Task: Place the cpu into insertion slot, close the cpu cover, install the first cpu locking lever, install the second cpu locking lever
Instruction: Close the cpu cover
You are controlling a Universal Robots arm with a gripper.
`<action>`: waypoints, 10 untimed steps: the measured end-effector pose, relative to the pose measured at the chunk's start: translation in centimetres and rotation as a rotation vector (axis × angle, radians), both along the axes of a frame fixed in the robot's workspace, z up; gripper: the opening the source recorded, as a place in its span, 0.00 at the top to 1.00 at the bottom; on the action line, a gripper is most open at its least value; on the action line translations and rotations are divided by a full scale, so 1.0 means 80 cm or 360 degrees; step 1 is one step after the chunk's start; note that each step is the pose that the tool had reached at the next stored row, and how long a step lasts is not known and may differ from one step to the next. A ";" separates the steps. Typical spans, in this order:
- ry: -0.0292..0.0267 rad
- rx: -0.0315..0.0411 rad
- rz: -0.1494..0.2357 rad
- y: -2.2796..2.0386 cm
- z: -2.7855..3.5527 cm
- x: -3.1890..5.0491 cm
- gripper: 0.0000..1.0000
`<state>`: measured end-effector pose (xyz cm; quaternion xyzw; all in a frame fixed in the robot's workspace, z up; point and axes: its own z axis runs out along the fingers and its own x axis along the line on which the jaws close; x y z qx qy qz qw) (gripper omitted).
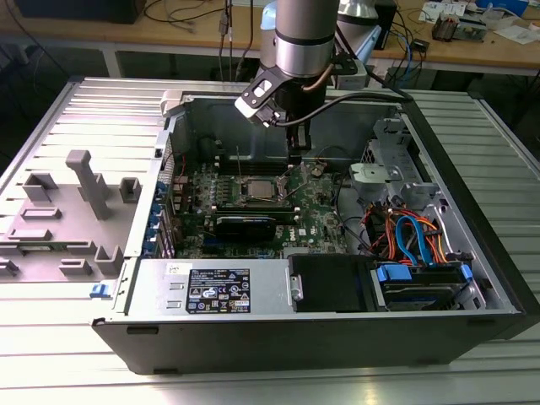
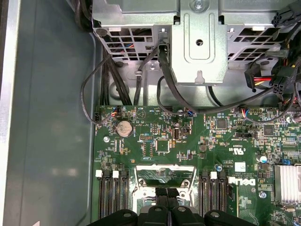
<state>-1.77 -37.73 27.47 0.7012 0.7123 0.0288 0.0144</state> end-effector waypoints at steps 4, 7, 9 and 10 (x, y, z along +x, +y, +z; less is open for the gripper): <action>-0.00002 0.0000 0.0000 0.0000 -0.0001 0.001 0.89; -0.00001 0.0000 0.0000 0.0000 -0.0006 0.007 0.89; 0.00001 0.0000 0.0000 0.0000 -0.0009 0.011 0.89; 0.00001 0.0000 0.0000 0.0000 -0.0011 0.012 0.89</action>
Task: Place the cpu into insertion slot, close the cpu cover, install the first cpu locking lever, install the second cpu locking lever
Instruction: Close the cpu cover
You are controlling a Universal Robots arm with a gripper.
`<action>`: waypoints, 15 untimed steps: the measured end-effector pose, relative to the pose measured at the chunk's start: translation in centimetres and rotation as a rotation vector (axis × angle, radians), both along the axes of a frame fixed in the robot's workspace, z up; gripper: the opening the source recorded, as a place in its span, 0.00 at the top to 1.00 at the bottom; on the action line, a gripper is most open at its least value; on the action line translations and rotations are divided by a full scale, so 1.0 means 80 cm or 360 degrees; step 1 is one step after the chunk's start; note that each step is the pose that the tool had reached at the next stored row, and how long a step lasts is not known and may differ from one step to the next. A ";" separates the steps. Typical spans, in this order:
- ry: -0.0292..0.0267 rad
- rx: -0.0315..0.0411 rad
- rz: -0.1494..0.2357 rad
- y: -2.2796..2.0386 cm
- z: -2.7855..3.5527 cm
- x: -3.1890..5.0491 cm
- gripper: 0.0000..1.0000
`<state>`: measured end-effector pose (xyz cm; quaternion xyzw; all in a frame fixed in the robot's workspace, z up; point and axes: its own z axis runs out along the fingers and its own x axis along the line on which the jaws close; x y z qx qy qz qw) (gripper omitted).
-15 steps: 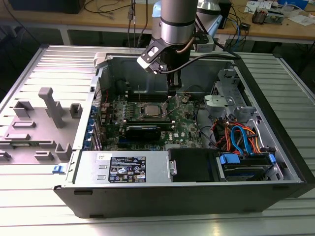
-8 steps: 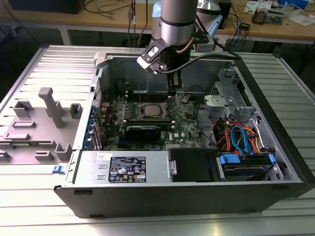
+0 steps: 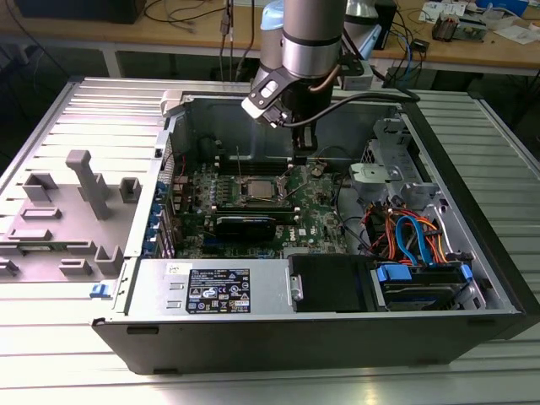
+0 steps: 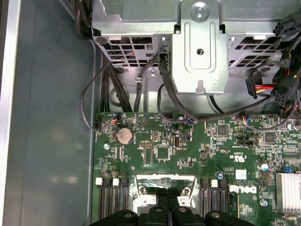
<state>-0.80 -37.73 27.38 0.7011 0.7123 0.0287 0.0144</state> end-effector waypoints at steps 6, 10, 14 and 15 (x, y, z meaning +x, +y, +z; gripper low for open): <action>-0.00001 0.0000 0.0000 0.0000 -0.0012 0.015 0.89; -0.00002 0.0000 0.0000 0.0001 -0.0016 0.021 0.89; 0.00003 0.0000 0.0000 0.0001 -0.0035 0.031 0.89; 0.00009 0.0000 0.0000 0.0002 -0.0042 0.034 0.89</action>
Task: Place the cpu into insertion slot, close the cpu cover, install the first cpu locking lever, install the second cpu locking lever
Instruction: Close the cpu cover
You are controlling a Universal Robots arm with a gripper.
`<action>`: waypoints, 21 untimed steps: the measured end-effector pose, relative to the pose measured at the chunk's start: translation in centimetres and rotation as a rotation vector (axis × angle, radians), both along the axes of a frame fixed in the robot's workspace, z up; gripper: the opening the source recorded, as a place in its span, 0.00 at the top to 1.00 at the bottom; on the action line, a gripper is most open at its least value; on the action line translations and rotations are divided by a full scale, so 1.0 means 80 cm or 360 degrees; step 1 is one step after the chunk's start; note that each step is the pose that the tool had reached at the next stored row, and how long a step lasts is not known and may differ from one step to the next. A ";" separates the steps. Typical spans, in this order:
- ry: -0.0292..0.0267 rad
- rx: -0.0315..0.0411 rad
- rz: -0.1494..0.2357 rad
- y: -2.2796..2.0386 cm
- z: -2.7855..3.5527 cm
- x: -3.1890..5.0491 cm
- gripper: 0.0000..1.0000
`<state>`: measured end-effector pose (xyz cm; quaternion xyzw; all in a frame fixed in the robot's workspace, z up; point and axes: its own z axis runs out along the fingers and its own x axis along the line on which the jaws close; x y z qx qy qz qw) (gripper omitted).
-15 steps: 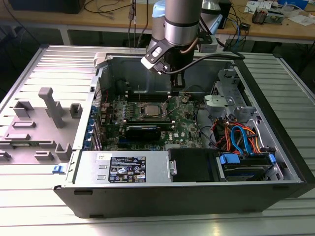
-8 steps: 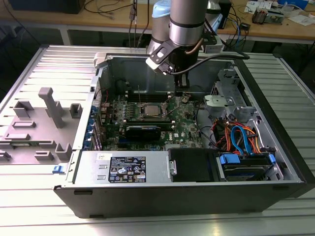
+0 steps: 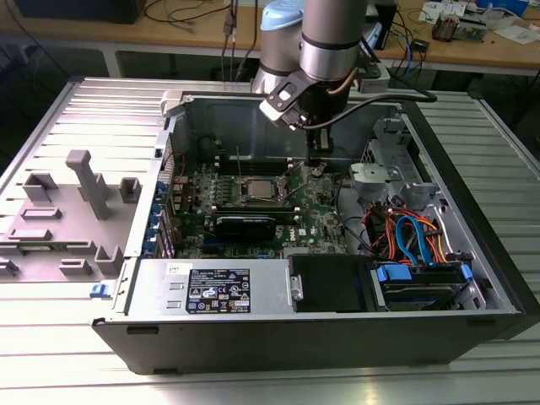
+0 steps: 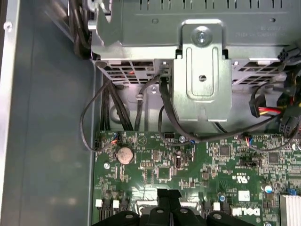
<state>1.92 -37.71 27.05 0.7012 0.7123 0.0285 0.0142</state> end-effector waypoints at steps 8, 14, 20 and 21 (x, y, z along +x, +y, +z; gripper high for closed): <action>0.00299 0.0000 0.0000 0.0006 -0.0152 0.019 0.89; 0.00367 0.0000 0.0003 0.0007 -0.0287 0.016 0.89; 0.00376 0.0000 0.0008 0.0006 -0.0295 0.003 0.89; 0.00376 0.0000 0.0008 0.0007 -0.0295 0.001 0.89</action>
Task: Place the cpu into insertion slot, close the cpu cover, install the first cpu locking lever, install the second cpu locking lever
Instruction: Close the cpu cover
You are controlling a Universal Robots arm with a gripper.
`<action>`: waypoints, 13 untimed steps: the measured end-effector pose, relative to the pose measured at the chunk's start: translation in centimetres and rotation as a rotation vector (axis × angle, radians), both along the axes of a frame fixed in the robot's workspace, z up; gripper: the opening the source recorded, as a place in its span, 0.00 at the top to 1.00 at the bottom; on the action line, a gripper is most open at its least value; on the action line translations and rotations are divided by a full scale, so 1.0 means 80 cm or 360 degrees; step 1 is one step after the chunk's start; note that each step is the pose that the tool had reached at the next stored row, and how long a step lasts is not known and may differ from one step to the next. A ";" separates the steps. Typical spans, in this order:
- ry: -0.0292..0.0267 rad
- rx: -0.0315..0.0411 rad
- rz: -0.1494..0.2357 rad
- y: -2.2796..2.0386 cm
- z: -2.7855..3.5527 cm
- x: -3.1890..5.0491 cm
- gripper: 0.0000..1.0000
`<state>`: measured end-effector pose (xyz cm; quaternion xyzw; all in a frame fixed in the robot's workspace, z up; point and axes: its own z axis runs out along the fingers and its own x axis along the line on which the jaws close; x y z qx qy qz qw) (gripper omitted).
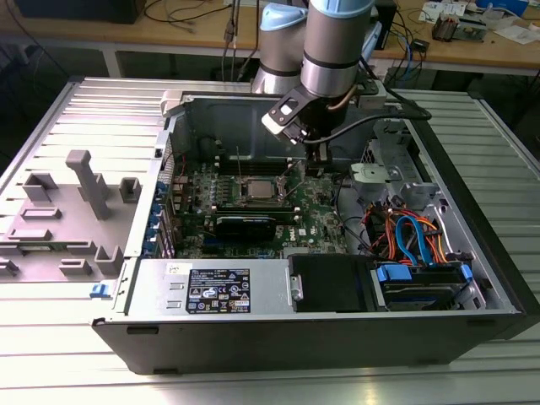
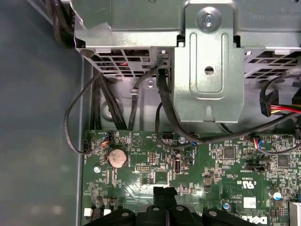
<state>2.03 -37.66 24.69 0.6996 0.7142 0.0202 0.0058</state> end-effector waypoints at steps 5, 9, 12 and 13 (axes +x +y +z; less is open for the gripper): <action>-0.00001 0.0000 0.0000 0.0000 0.0000 -0.001 0.89; 0.00000 0.0000 0.0000 0.0000 0.0000 -0.001 0.89; 0.00000 0.0000 0.0000 0.0000 0.0000 -0.001 0.89; 0.00000 0.0000 0.0000 0.0000 0.0000 -0.001 0.89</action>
